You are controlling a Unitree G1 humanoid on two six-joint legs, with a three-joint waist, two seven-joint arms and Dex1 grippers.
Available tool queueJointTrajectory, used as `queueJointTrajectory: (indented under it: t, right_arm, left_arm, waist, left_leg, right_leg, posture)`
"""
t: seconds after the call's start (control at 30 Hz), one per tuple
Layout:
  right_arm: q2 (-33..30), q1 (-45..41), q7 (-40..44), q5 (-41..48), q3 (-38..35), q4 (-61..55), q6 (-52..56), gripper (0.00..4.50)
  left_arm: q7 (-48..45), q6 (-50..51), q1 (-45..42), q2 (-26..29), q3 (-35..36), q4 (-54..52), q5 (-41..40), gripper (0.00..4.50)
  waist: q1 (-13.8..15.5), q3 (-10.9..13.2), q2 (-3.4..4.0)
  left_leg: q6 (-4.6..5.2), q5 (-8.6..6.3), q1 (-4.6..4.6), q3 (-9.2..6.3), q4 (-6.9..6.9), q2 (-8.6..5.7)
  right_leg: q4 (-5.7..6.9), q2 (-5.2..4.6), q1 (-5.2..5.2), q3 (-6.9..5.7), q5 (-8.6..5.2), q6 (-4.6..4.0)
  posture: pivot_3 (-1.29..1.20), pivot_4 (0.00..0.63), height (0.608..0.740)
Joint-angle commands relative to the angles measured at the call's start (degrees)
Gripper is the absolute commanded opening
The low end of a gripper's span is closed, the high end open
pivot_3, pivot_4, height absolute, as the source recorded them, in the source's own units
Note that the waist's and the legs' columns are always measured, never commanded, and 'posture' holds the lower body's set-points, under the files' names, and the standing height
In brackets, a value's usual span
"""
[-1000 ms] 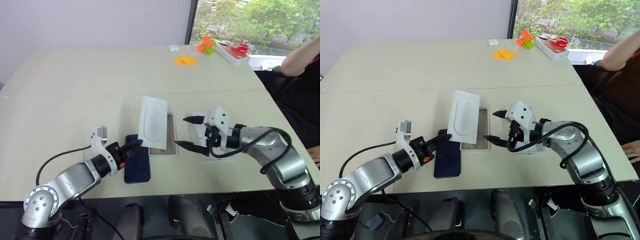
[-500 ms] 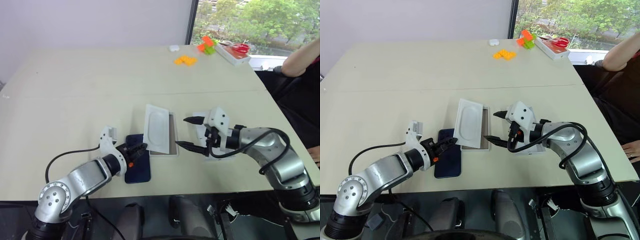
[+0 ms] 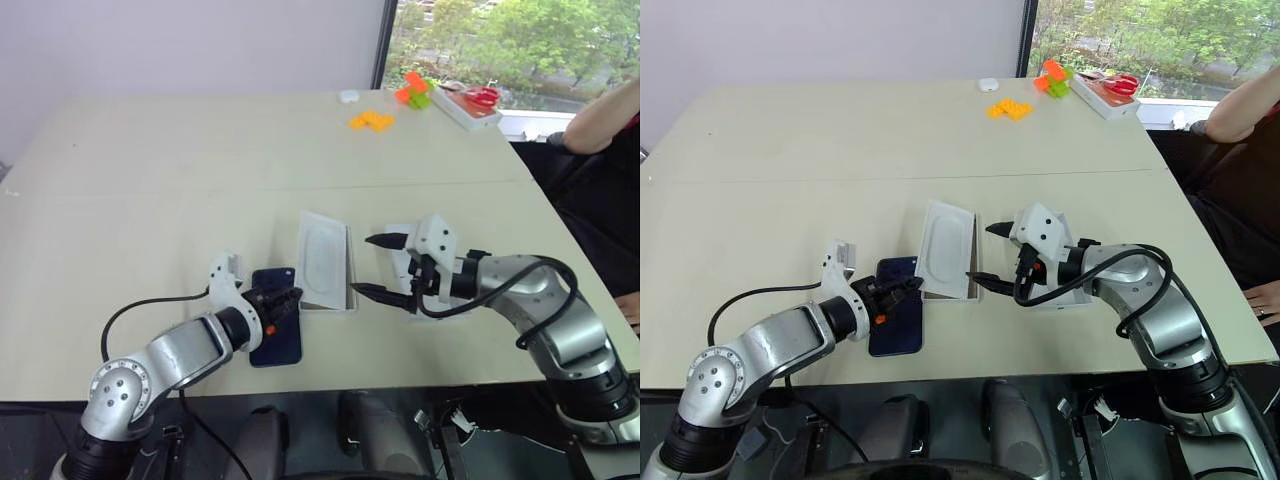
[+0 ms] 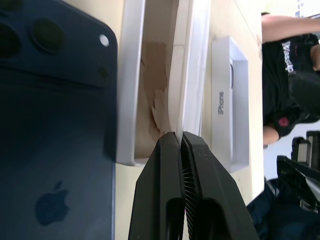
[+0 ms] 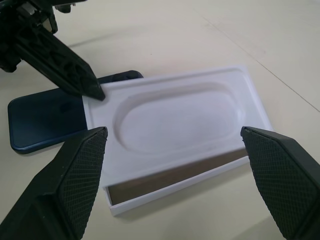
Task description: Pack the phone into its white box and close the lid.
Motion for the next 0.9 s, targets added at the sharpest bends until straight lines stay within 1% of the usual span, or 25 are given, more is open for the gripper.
queueJointTrajectory:
  t: [0.03,0.3,0.33,0.37,0.43,0.47,0.5,0.53,0.57,0.6,0.63,0.8,0.87,0.9]
  right_arm:
    - [0.3,-1.0,0.1,0.3,-0.6,-0.6,-0.7,4.50]
    - [0.3,-1.0,0.1,0.2,-0.6,-0.7,-0.7,4.50]
    - [0.3,-1.0,0.2,0.2,-0.6,-0.6,-0.7,4.50]
    - [0.3,-1.0,0.2,0.2,-0.6,-0.6,-0.7,4.50]
    - [0.4,-1.2,0.2,0.1,-0.4,-0.5,-0.8,4.50]
    - [0.4,-1.2,0.2,0.1,-0.4,-0.4,-0.8,4.50]
    - [0.4,-1.3,0.3,0.1,-0.4,-0.3,-0.9,4.50]
    - [0.4,-1.4,0.3,0.1,-0.4,-0.2,-0.9,4.50]
    - [0.5,-1.5,0.3,0.0,-0.3,0.0,-1.0,4.50]
    - [0.5,-1.6,0.3,0.0,-0.3,0.1,-1.0,4.50]
    - [0.6,-1.7,0.3,0.0,-0.3,0.2,-0.9,4.50]
    - [1.3,-2.5,-0.6,-0.1,0.0,1.0,-0.1,4.50]
    - [2.1,-3.6,-1.8,-1.3,0.9,2.2,0.2,4.50]
    - [2.4,-4.0,-2.1,-1.9,1.4,2.7,0.0,4.24]
  left_arm:
    - [0.5,0.3,-0.9,-0.4,-0.3,-0.3,-1.0,0.08]
    - [1.2,0.5,-1.0,-0.8,-0.1,0.4,-1.0,0.08]
    - [1.2,0.5,-0.9,-0.8,-0.1,0.3,-1.0,0.67]
    - [1.2,0.4,-0.9,-0.8,-0.1,0.3,-1.0,0.97]
    - [1.1,0.4,-0.9,-0.7,0.1,0.3,-1.0,1.95]
    - [1.1,0.4,-0.9,-0.6,0.2,0.3,-1.0,2.47]
    - [0.9,0.2,-0.7,-0.3,0.5,-0.2,-1.0,3.09]
    - [0.8,0.2,-0.5,-0.1,0.8,-0.5,-1.0,3.47]
    - [-0.2,0.1,0.0,0.2,1.5,-1.2,-1.0,4.04]
    - [-0.9,0.1,0.3,0.4,2.1,-1.7,-1.0,4.41]
    - [-2.2,0.3,1.2,1.2,3.0,-2.3,-1.0,4.47]
    - [-10.0,1.7,5.9,6.7,8.7,-3.6,-1.0,4.47]
    - [-14.6,1.9,7.8,8.7,12.6,-3.8,-1.0,4.47]
    - [-16.4,2.0,8.3,9.7,14.2,-3.8,-1.0,4.49]
  waist:
    - [0.0,0.0,-0.01]
    - [0.0,0.0,-0.01]
    - [0.0,0.0,-0.01]
    - [0.0,0.0,0.00]
    - [0.0,0.0,0.00]
    - [0.0,0.0,0.00]
    - [0.0,0.0,0.00]
    - [0.0,0.0,-0.01]
    - [-0.1,0.0,-0.01]
    - [-0.1,0.0,-0.01]
    - [-0.1,0.0,0.00]
    - [-0.2,0.1,0.06]
    - [-0.2,0.2,0.07]
    - [-0.2,0.2,0.10]
  left_leg:
    - [0.00,0.00,0.00,0.00,0.00,0.00]
    - [0.00,0.00,0.00,0.00,0.00,0.00]
    - [0.00,0.00,0.00,0.00,0.00,0.00]
    - [0.00,0.00,0.00,-0.01,0.00,0.00]
    - [0.00,0.00,0.00,0.00,0.00,0.00]
    - [0.00,0.00,0.00,-0.01,0.00,0.00]
    - [0.00,0.00,0.00,-0.01,0.00,0.00]
    - [0.00,0.00,0.00,0.00,0.00,0.00]
    - [0.00,0.00,0.00,-0.01,0.00,0.00]
    - [0.00,0.00,0.00,-0.01,0.00,0.00]
    - [0.00,0.00,0.00,-0.01,0.00,0.01]
    - [0.00,0.00,-0.01,0.00,-0.03,0.05]
    - [-0.01,-0.01,-0.02,-0.01,-0.03,0.05]
    - [-0.01,-0.01,-0.03,-0.01,-0.03,0.06]
  right_leg:
    - [0.00,0.00,0.00,0.00,0.00,0.00]
    - [-0.01,0.00,0.00,0.00,0.00,0.01]
    - [-0.02,0.00,0.00,0.00,-0.01,0.01]
    - [-0.02,0.00,0.00,-0.01,-0.01,0.00]
    - [-0.02,0.00,0.00,-0.01,-0.01,0.01]
    - [-0.02,0.00,0.00,-0.01,-0.01,0.01]
    - [-0.03,0.00,0.00,-0.01,-0.01,0.01]
    - [-0.03,0.00,0.00,-0.01,-0.01,0.01]
    - [-0.03,0.00,0.00,-0.01,-0.01,0.01]
    - [-0.03,0.00,0.00,-0.01,-0.01,0.01]
    - [-0.03,0.01,-0.01,-0.01,-0.01,0.01]
    - [-0.08,0.04,-0.04,-0.03,-0.01,0.01]
    - [-0.11,0.02,-0.04,-0.04,-0.01,0.01]
    - [-0.17,0.02,-0.05,-0.05,-0.01,0.01]
  posture:
    - [0.00,0.150,0.726]
    - [0.00,0.150,0.726]
    - [0.00,0.150,0.726]
    - [0.00,0.150,0.726]
    - [0.00,0.150,0.726]
    - [0.00,0.150,0.726]
    - [0.00,0.150,0.726]
    - [0.00,0.150,0.726]
    - [0.00,0.150,0.726]
    - [0.00,0.150,0.726]
    - [0.00,0.150,0.726]
    - [0.00,0.150,0.726]
    - [0.00,0.150,0.726]
    - [0.00,0.150,0.726]
